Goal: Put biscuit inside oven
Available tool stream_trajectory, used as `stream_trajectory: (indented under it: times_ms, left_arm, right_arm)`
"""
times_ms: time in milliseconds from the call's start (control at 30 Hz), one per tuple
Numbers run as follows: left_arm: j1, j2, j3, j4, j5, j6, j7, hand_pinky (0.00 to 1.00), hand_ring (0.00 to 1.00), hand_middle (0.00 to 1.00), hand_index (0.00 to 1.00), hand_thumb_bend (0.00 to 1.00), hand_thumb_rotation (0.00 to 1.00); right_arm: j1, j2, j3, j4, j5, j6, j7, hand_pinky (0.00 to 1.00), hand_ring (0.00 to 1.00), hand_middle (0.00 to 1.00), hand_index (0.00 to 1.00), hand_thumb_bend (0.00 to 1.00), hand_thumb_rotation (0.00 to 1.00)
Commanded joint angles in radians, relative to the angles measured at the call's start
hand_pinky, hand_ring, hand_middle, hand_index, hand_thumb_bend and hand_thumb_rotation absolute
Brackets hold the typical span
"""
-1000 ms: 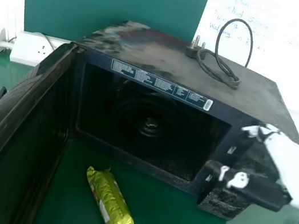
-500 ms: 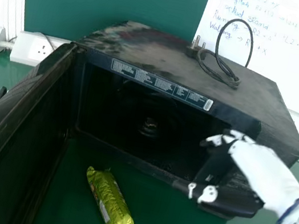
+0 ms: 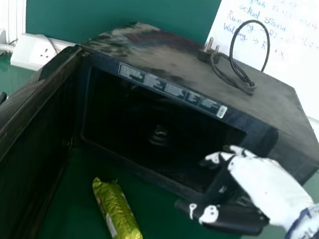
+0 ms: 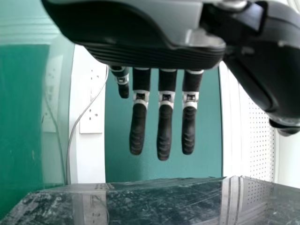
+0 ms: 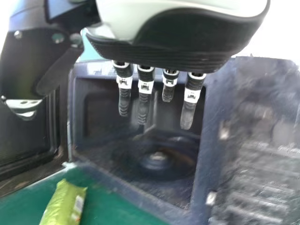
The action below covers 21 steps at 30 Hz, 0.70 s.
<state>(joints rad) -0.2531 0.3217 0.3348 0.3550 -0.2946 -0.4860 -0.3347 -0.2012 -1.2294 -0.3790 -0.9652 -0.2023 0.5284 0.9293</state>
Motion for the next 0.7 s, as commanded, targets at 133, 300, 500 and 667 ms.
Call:
stream_trajectory:
  times_ms: [133,300,500,667]
  left_arm:
    - [0.008,-0.006,-0.002,-0.019,-0.001,-0.002,0.002,0.33,0.38,0.43,0.48,0.52,0.07]
    - [0.008,-0.009,-0.006,-0.027,0.005,0.004,0.009,0.33,0.38,0.43,0.48,0.52,0.07]
    - [-0.001,-0.023,-0.016,-0.028,0.027,0.0,0.032,0.33,0.38,0.42,0.48,0.52,0.07]
    - [-0.012,-0.023,-0.019,-0.003,0.033,-0.028,0.023,0.33,0.38,0.43,0.48,0.52,0.07]
  right_arm:
    - [-0.055,-0.012,0.111,0.024,-0.008,-0.038,-0.023,0.62,0.75,0.8,0.82,0.98,0.71]
    - [-0.097,-0.012,0.2,0.035,-0.047,-0.049,-0.027,0.56,0.7,0.76,0.81,0.98,0.73]
    - [-0.17,0.03,0.276,0.07,-0.022,-0.005,-0.02,0.59,0.72,0.77,0.81,0.97,0.65]
    - [-0.24,0.04,0.33,0.078,-0.002,0.061,-0.005,0.38,0.51,0.59,0.83,0.95,0.65]
